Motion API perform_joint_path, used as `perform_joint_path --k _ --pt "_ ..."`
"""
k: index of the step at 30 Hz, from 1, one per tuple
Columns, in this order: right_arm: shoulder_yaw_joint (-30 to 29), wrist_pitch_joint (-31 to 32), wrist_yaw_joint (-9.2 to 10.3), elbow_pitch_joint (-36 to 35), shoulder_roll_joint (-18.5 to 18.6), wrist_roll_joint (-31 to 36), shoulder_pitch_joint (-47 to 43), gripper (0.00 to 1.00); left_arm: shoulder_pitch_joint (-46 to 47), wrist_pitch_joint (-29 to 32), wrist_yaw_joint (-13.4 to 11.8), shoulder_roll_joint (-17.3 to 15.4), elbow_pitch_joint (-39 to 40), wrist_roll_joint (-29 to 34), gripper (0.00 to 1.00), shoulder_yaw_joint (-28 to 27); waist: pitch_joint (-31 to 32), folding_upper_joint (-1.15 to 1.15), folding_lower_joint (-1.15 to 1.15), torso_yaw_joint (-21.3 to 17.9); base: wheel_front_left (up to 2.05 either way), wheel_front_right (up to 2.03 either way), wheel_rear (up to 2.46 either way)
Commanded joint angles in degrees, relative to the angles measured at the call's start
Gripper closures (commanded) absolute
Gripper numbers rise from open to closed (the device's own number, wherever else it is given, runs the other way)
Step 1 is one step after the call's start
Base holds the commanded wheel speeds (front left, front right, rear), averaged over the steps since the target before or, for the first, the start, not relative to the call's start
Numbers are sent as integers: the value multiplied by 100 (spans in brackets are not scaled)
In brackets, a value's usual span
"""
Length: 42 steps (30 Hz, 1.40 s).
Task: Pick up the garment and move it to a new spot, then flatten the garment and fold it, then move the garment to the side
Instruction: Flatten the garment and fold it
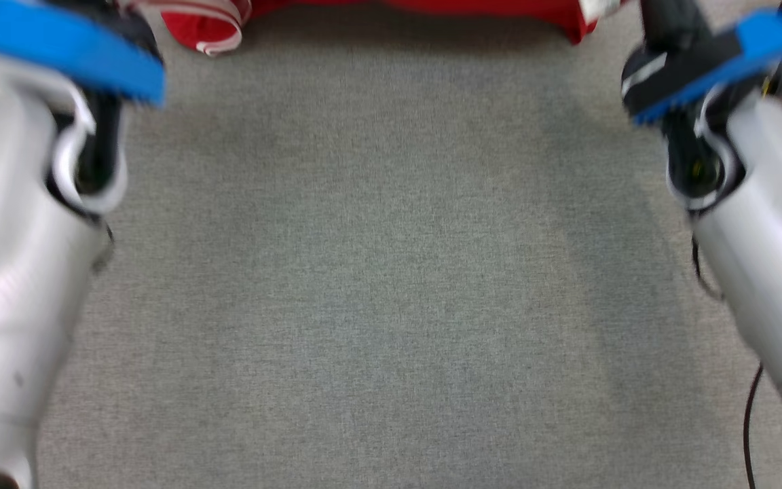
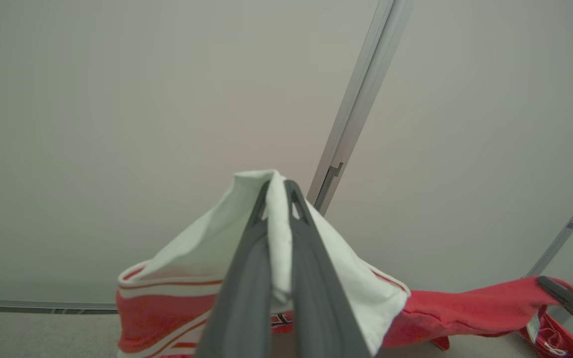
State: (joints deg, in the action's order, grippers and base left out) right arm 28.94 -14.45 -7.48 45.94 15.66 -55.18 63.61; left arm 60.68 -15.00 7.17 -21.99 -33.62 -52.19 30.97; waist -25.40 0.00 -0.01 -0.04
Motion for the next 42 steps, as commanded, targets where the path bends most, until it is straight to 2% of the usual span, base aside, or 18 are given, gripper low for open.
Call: perform_joint_path --k 1,8,14,24,32,42 --pt "-5 -39 -3 -75 73 -83 -267 100 -322 -21 -41 33 120 55 100 -64 128 0 1 -52 0 0 0" --pt "-21 -74 -3 -659 276 -466 -1856 100 -2300 -23 -280 286 1146 416 100 -456 599 0 1 54 0 0 0" --pt "-127 -77 -3 -1113 261 -663 -3407 100 -3914 -22 -426 549 1777 565 100 -703 1052 0 1 40 0 0 0" --pt "-386 -75 -3 -1649 214 -534 -4966 100 -5842 -23 -750 736 2443 504 100 -940 1572 0 1 -62 0 0 0" --pt "-703 268 -3 -2079 277 -264 -5975 100 -6799 8 -922 675 2914 441 100 -910 1836 0 1 46 0 0 0" --pt "-1508 1128 -3 -2865 147 283 -6725 100 -6957 173 -1019 596 3262 379 100 -891 1833 0 1 134 0 0 0"
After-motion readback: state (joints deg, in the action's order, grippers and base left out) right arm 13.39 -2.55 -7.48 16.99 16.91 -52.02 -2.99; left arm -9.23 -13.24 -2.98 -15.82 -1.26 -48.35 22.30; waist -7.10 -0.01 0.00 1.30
